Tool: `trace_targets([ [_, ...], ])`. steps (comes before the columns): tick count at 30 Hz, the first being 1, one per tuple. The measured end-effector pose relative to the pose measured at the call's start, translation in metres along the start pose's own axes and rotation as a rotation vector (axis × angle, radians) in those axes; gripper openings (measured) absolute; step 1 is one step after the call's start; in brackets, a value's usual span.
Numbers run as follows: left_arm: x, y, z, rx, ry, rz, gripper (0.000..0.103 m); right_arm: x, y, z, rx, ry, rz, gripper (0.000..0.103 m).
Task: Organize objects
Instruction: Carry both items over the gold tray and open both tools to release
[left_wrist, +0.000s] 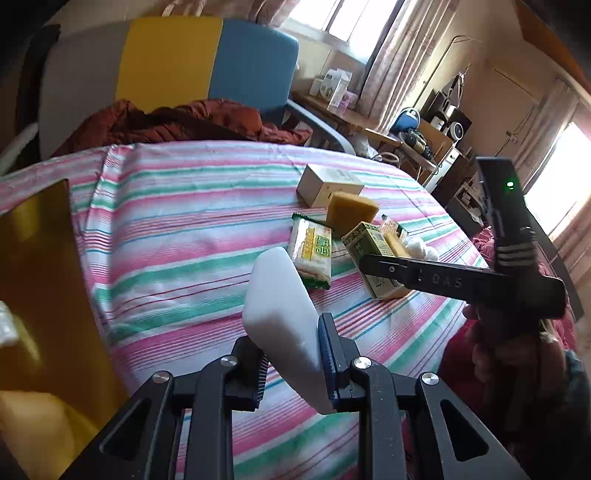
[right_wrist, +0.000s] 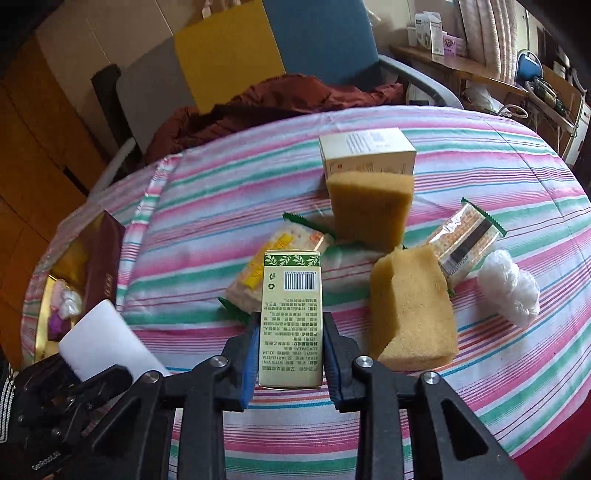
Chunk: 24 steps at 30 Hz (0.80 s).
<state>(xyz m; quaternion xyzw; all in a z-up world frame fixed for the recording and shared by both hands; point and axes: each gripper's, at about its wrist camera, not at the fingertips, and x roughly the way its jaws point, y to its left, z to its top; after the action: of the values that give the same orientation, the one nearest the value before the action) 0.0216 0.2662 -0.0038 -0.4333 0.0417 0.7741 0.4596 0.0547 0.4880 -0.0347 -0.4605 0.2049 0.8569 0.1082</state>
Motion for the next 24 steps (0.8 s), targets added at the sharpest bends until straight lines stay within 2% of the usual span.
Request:
trace_targets([
  [5,-0.04,0.016,-0.007,-0.023,-0.045,0.012,0.025,-0.007,0.013,0.0,0.011,-0.017,0.058,0.029],
  [9,-0.078,0.043,-0.013,-0.086,-0.106,0.041,0.025,-0.016,0.045,0.004,-0.024,-0.038,0.128,0.029],
  [15,-0.139,0.1,-0.032,-0.2,-0.191,0.156,0.025,-0.019,0.131,0.011,-0.186,-0.037,0.238,0.029],
  [20,-0.165,0.146,-0.062,-0.331,-0.199,0.228,0.025,-0.009,0.211,0.006,-0.327,-0.002,0.328,0.029],
  [24,-0.178,0.176,-0.084,-0.438,-0.217,0.254,0.026,0.003,0.266,-0.005,-0.426,0.039,0.371,0.029],
])
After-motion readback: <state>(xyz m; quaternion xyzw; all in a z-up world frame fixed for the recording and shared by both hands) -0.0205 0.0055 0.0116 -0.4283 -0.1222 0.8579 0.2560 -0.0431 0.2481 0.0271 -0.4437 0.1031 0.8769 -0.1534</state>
